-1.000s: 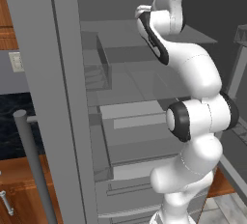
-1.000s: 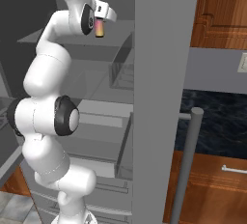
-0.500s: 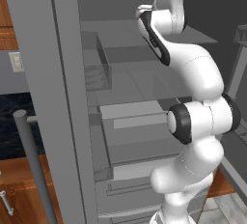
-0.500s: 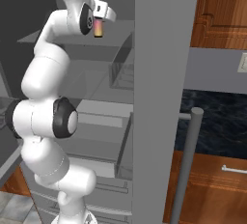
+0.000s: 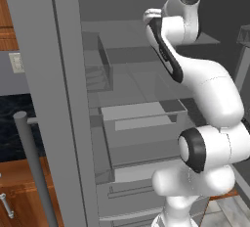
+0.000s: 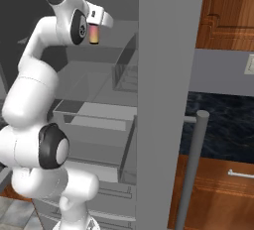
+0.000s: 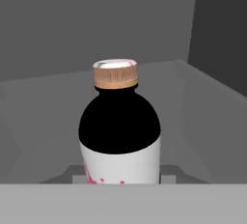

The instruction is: Open the fridge, grab two sodas, and place both sodas inside the bowl with ice on the dining counter.

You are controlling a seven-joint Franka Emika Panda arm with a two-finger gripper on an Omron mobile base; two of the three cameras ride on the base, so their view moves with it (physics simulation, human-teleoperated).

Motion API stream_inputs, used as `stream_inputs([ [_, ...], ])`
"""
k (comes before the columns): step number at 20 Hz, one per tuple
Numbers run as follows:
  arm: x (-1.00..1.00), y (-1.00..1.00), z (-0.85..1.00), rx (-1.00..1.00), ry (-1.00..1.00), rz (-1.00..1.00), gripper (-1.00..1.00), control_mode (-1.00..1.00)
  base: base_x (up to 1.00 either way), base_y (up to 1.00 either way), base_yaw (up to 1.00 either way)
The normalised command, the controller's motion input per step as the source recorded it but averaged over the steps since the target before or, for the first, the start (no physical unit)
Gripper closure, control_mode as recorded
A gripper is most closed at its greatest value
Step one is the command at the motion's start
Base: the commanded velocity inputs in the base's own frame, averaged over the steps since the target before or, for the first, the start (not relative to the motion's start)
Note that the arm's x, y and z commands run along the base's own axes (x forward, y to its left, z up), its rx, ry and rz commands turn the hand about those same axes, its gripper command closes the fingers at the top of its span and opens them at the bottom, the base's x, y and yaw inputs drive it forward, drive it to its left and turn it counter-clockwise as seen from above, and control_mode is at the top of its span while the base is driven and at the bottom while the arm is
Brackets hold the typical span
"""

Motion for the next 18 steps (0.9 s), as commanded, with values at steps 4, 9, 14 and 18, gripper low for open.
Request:
stream_inputs([
  [4,-1.0,0.02,0.0,0.02,-0.01,0.0,1.0,-1.0,0.0,0.0,0.0],
  [9,-1.0,0.1,0.02,0.0,0.0,0.0,1.0,-1.0,0.0,0.0,0.0],
  [14,-1.0,0.08,0.0,0.02,0.0,0.0,1.0,-1.0,0.0,0.0,0.0],
  [18,-1.0,0.0,0.0,0.03,0.0,0.0,1.0,-1.0,0.0,0.0,0.0],
])
